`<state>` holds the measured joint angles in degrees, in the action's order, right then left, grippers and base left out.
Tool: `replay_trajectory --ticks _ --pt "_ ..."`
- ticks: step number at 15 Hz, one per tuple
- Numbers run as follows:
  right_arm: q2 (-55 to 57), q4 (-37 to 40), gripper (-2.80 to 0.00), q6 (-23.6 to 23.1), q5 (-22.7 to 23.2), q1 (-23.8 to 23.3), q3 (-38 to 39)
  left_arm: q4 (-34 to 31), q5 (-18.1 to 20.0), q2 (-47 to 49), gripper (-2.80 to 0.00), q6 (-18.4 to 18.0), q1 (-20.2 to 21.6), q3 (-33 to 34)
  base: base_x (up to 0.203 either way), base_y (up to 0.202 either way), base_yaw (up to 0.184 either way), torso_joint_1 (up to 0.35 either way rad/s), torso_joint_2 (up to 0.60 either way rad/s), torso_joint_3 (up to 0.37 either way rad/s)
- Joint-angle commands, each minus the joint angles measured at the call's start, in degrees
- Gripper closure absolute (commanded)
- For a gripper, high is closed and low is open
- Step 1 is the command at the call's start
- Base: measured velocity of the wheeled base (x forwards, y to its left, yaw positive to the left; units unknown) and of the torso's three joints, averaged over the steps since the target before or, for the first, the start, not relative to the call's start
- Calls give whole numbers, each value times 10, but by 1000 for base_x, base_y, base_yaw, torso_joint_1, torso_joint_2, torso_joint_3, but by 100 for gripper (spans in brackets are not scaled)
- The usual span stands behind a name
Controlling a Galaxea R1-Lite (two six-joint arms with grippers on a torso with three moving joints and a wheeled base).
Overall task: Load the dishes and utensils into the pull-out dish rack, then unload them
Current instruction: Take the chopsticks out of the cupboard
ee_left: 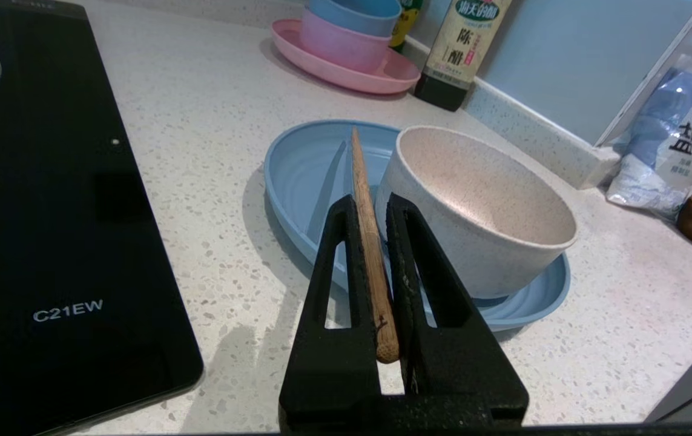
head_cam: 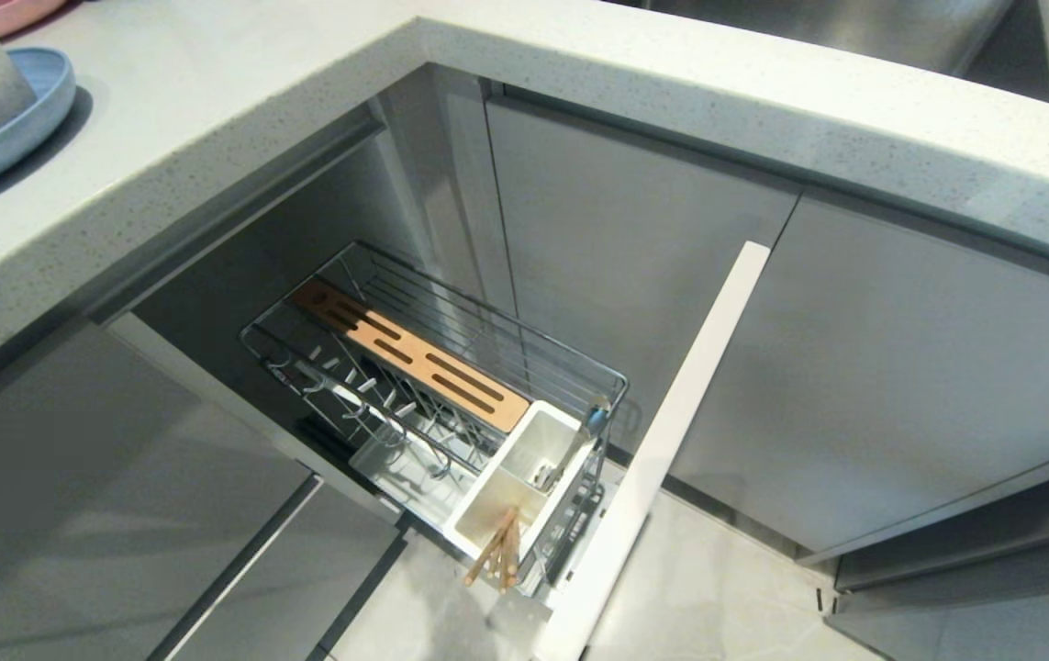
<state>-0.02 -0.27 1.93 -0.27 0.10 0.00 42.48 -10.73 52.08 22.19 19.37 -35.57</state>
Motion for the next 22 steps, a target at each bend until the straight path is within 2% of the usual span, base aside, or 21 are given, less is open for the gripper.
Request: replay_trajectory --ticks 1,13,14,15,22 --pt "-2 0 0 0 0 0 1 2 0 23 0 2 1 -1 0 0 0 0 0 0" --pt "-2 0 0 0 0 0 1 14 4 43 0 2 0 -2 0 0 0 0 0 0" --pt "-2 0 0 0 0 0 1 14 4 41 -215 2 0 -2 0 0 0 0 0 0" --pt "-2 0 0 0 0 0 1 14 4 39 -280 2 1 -2 0 0 0 0 0 0" --pt "-2 0 0 0 0 0 1 16 4 8 -280 -10 0 -22 0 0 0 0 0 0"
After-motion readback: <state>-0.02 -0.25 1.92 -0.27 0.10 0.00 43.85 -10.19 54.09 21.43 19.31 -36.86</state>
